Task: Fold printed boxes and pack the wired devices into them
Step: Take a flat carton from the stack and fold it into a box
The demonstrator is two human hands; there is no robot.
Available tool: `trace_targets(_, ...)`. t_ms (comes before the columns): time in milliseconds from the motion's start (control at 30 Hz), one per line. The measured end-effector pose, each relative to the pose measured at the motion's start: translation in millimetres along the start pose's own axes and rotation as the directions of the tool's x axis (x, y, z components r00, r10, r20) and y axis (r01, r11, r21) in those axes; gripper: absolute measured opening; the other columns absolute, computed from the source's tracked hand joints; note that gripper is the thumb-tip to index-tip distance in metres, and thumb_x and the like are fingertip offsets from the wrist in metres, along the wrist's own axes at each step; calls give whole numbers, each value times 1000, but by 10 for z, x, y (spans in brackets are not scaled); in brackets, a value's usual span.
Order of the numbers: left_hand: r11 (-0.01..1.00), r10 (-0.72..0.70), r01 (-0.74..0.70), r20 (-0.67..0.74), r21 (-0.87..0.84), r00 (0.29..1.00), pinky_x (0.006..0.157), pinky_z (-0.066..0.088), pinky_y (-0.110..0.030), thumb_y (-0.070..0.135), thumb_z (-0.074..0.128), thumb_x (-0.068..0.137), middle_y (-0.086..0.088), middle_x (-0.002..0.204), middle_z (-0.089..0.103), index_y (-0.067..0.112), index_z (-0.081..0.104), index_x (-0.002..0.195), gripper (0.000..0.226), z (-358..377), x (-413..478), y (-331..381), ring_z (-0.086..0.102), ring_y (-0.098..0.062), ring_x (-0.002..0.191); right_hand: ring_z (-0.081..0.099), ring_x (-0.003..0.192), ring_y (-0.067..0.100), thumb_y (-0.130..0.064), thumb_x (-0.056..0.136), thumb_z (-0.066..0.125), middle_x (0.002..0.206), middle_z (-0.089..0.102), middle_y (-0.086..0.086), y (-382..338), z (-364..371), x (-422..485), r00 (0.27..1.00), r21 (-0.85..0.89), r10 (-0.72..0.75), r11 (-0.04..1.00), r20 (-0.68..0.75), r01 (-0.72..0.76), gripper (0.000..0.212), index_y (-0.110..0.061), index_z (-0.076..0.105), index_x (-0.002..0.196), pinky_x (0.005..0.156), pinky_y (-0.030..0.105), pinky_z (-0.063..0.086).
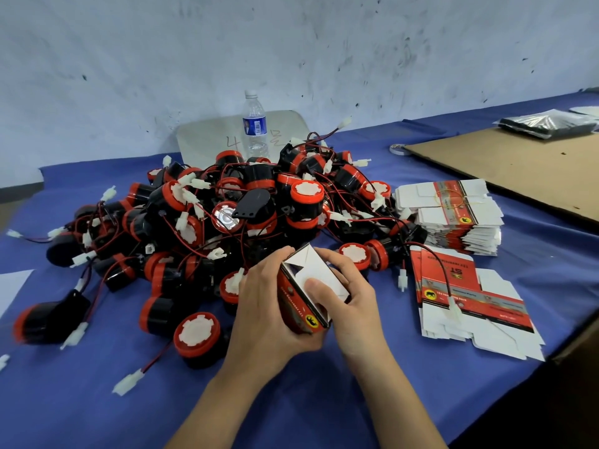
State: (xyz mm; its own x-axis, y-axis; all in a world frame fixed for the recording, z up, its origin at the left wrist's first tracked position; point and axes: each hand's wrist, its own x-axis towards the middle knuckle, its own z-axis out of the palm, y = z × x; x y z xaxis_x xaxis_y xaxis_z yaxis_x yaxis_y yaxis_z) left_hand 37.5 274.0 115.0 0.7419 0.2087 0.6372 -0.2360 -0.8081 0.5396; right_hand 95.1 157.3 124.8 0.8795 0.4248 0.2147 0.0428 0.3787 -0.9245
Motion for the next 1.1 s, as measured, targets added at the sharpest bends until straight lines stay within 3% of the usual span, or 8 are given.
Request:
trace_targets(333, 999, 54, -54, -3, 8, 999, 97, 45, -41, 48, 69, 57, 22, 130, 30, 24, 26, 141, 97, -13, 19, 6, 35, -1, 123, 66, 98, 22, -11, 74, 58, 104, 70, 0, 46, -6, 14, 1000, -48, -24, 999, 2, 24, 41, -27, 66, 111, 80, 39, 57)
trace_targets(533, 984, -10, 23, 74, -179, 997, 100, 46, -32, 40, 79, 56, 8, 142, 38, 31, 23, 144, 105, -30, 8, -32, 42, -13, 129, 68, 92, 17, -16, 74, 61, 98, 73, -1, 15, -80, 58, 994, 211, 107, 971, 19, -108, 35, -23, 70, 107, 71, 29, 54)
trace_targets(667, 950, -38, 75, 124, -304, 991, 101, 47, -38, 34, 80, 55, 14, 145, 36, 31, 22, 147, 109, -86, 18, -70, 42, -16, 132, 69, 87, 16, -13, 73, 64, 89, 72, -3, -28, -98, 74, 987, 354, 142, 922, 76, -160, 46, -15, 62, 119, 69, 28, 56)
trace_targets(767, 961, -22, 60, 140, -269, 990, 108, 40, -32, 38, 77, 59, 14, 152, 29, 37, 12, 149, 111, -91, 38, -83, 35, -14, 139, 70, 88, 15, -12, 74, 63, 91, 73, -3, -30, -94, 83, 984, 397, 147, 901, 98, -175, 48, -14, 59, 122, 68, 28, 57)
trace_targets(867, 963, -62, 92, 125, -252, 990, 104, 45, -44, 39, 78, 60, 11, 150, 33, 37, 15, 149, 109, -88, 36, -93, 38, -18, 137, 69, 89, 14, -16, 75, 65, 93, 73, -2, -17, -85, 75, 987, 376, 138, 913, 82, -159, 49, -17, 59, 124, 69, 26, 55)
trace_targets(967, 981, 9, 13, 113, -193, 994, 107, 41, -47, 39, 79, 65, 13, 155, 22, 41, 15, 148, 105, -57, 31, -66, 28, -20, 143, 69, 90, 15, -19, 74, 68, 98, 74, 0, -6, -63, 61, 998, 231, 64, 971, -5, -61, 44, -24, 63, 118, 72, 27, 55)
trace_targets(1033, 984, 113, -97, 100, -152, 989, 116, 28, -33, 38, 80, 72, 15, 160, 4, 47, 9, 148, 104, -6, 32, -55, 11, -18, 149, 68, 91, 14, -16, 75, 68, 101, 73, 1, -29, -65, 47, 991, 152, -61, 985, -116, 79, 40, -24, 63, 114, 74, 25, 54)
trace_targets(1100, 976, 110, -81, 140, -201, 984, 117, 23, -24, 41, 78, 74, 15, 161, -6, 50, 9, 148, 101, 9, 14, -29, 4, -14, 150, 66, 89, 8, -10, 78, 65, 103, 72, -4, -75, -95, 13, 957, 49, -233, 968, -171, 245, 39, -19, 60, 116, 74, 19, 52)
